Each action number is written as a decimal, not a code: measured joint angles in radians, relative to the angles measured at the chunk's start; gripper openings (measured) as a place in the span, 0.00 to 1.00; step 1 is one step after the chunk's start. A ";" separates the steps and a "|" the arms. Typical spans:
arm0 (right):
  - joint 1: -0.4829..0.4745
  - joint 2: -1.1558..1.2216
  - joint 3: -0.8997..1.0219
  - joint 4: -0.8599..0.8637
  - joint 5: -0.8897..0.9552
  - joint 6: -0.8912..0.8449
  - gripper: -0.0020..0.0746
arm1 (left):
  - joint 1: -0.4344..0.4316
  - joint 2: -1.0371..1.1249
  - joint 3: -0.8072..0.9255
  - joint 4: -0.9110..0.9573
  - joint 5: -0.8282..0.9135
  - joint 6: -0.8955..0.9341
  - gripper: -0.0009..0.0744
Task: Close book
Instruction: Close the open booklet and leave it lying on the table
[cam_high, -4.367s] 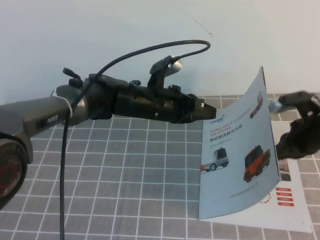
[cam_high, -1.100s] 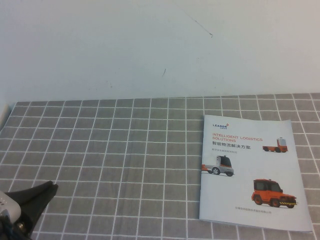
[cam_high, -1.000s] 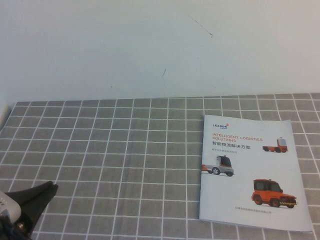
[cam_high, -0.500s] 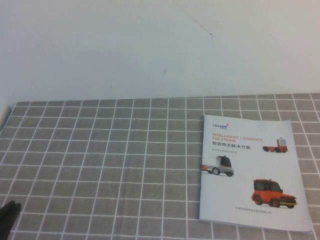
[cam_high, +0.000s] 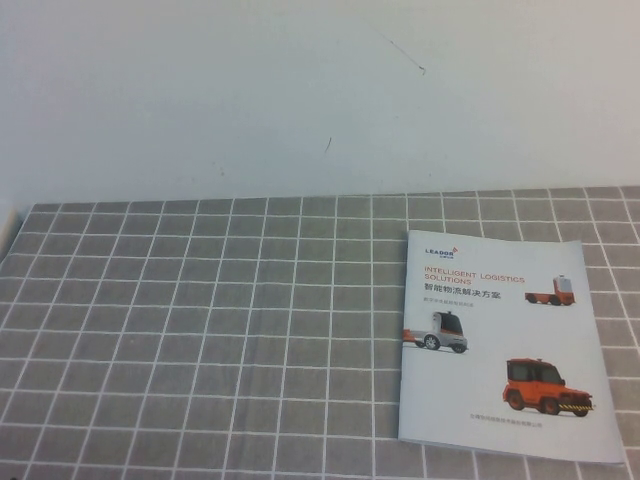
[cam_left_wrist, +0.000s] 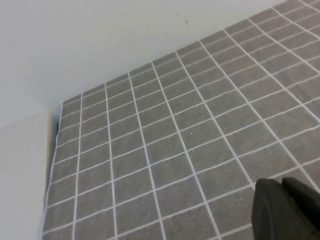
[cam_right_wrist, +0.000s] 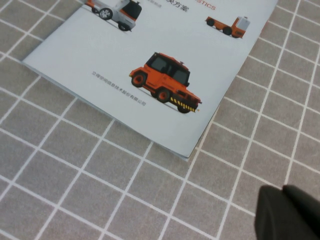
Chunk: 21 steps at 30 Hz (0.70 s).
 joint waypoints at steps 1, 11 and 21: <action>0.000 0.000 0.000 0.001 0.000 0.000 0.02 | 0.000 0.000 0.000 0.002 0.005 0.000 0.01; 0.000 0.000 0.000 0.006 0.000 0.000 0.02 | 0.000 -0.002 -0.002 0.015 0.030 -0.003 0.01; 0.000 0.000 0.000 0.009 0.000 0.000 0.02 | -0.077 -0.004 -0.007 0.270 0.030 -0.541 0.01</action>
